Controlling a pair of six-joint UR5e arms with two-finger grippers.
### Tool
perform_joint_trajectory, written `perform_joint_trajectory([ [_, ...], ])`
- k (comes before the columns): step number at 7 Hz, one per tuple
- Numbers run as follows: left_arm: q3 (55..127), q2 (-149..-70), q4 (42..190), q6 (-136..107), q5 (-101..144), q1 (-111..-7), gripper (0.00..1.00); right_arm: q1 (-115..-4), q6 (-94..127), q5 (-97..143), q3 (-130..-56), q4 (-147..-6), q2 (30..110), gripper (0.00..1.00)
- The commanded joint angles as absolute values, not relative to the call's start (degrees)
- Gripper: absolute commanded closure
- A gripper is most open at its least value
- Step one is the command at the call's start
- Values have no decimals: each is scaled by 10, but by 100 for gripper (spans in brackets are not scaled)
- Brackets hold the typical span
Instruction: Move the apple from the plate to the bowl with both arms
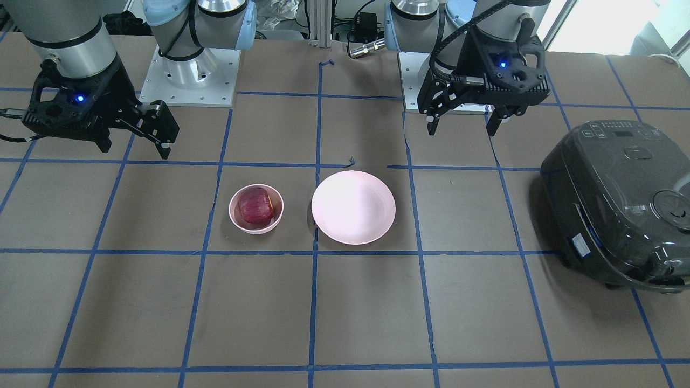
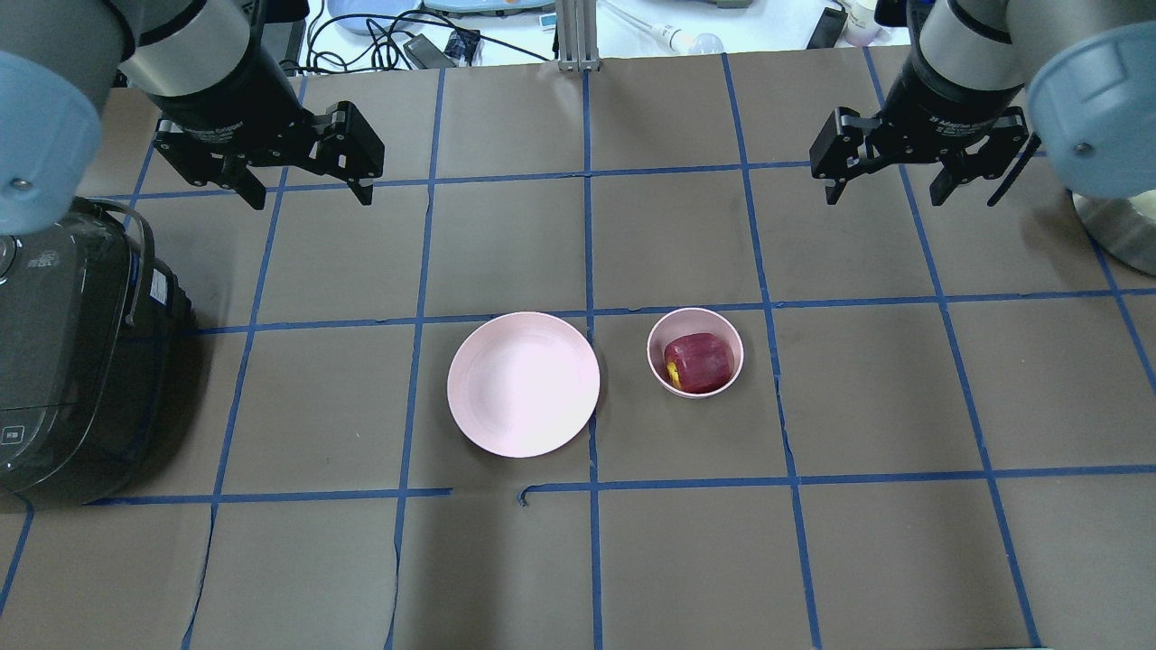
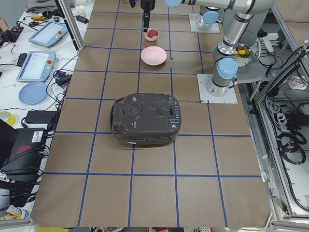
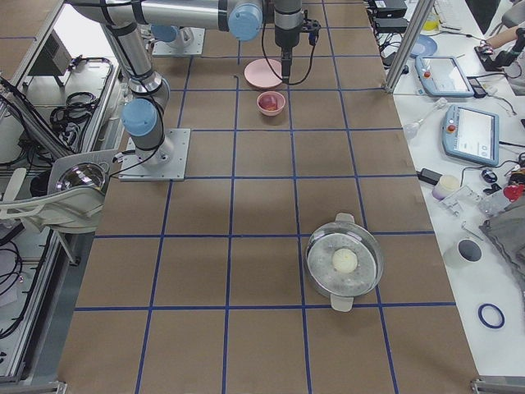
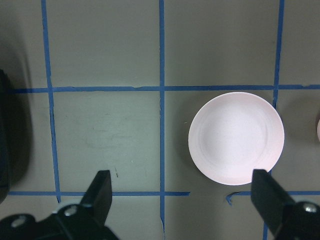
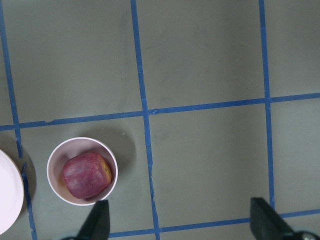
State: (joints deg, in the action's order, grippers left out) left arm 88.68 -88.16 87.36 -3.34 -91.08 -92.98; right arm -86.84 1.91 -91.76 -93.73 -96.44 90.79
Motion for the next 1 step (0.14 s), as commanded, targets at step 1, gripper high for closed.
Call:
perform_joint_trajectory([
  [1,887,-882,874,-33,-911,-930,0,-867,18,-920,-937,-963,911,0],
])
